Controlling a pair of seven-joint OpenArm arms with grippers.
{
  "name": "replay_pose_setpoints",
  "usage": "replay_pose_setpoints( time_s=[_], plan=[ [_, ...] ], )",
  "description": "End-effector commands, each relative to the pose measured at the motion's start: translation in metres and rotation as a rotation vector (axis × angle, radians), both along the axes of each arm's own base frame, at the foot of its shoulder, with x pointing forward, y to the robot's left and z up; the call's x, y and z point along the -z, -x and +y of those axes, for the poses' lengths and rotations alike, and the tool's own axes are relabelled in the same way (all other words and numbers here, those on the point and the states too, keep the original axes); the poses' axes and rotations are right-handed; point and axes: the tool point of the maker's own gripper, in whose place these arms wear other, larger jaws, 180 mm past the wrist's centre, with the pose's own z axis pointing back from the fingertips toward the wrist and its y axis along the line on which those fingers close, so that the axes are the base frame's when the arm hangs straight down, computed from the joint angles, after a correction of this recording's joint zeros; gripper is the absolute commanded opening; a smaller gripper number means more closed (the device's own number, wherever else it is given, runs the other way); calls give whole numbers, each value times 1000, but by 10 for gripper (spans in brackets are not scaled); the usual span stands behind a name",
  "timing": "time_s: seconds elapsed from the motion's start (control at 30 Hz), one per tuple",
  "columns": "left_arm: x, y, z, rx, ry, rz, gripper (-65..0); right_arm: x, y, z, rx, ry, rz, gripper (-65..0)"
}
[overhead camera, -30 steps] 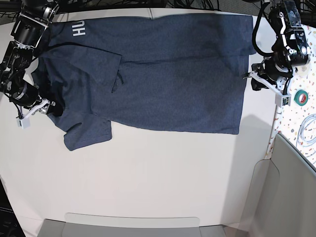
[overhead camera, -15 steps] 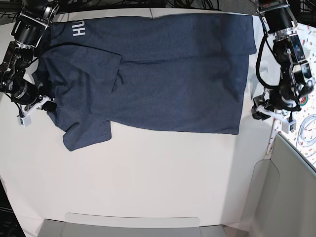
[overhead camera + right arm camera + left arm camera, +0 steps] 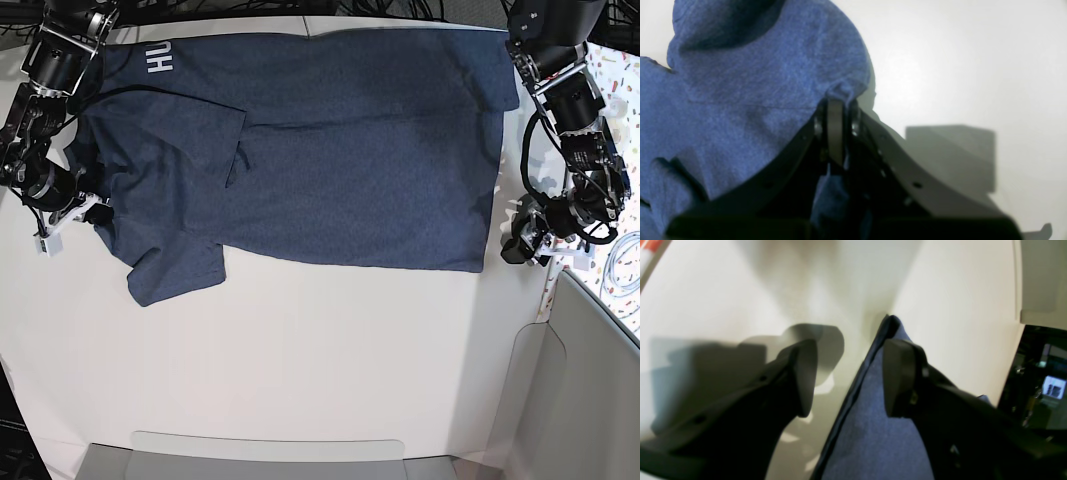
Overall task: Layout the t-shirt on the table in an organized manner, then fold the t-shirt properly
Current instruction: 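Grasp the side edges near the hem with both grippers, then fold the hem half with both grippers toward the shoulders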
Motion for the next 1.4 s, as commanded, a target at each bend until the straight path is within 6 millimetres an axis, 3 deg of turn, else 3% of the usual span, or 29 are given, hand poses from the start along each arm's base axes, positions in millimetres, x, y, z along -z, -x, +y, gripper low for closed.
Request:
replay_pose_setpoints(
  time_s=[0.0, 0.4, 0.63, 0.77, 0.93, 1.1, 1.2, 1.37],
  plan=[
    [-10, -10, 0, 22, -32, -28, -340, -4, 0, -7, -11, 35, 10, -650],
    [24, -11, -52, 176, -117, 23, -341, -4, 0, -6, -15, 35, 10, -650],
    [27, -11, -61, 188, -107, 25, -347, -4, 0, -6, -15, 35, 10, -650],
    [27, -11, -66, 192, -99, 23, -430, -4, 0, -6, -15, 35, 10, -650],
    [26, -12, -62, 179, -97, 19, -647, -4, 0, -6, -15, 35, 10, -650],
    [24, -13, -62, 183, -96, 18, -650, -12, -5, -6, -19, 46, -16, -650],
    [22, -14, -63, 187, -95, 15, -650, -31, -14, -6, -33, 82, -70, -650],
    [-9, -23, -56, 222, -159, -65, -650, -58, -22, -6, -50, 138, -144, -650]
  ],
)
